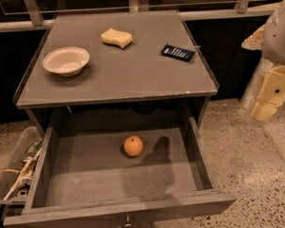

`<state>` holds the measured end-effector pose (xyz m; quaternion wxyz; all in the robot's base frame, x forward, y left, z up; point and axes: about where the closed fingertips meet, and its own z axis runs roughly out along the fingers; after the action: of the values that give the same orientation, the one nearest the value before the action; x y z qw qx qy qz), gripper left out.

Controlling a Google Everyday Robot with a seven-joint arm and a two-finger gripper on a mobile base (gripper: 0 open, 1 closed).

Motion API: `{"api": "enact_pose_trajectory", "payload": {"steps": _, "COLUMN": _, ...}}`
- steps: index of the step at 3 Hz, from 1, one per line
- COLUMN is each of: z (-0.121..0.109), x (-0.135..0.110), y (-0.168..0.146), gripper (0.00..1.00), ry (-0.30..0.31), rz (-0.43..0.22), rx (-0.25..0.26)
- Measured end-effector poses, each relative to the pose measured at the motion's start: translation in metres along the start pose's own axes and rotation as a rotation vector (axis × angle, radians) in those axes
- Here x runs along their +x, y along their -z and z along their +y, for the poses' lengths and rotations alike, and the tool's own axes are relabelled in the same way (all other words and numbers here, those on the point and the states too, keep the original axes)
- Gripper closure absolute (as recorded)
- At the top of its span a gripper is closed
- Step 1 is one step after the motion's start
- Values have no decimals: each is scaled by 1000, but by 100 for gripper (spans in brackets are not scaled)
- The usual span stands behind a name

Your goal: Pick orange from top drawer and place on counter

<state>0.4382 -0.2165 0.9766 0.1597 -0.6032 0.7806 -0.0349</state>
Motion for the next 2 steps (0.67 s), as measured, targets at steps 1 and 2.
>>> {"api": "enact_pose_trajectory", "payload": {"steps": 1, "z": 0, "x": 0, "y": 0, "gripper": 0, "ry": 0, "rz": 0, "rx": 0}}
{"api": "enact_pose_trajectory", "payload": {"steps": 2, "z": 7, "x": -6, "y": -15, "gripper": 0, "ry": 25, "rz": -37, "rx": 1}}
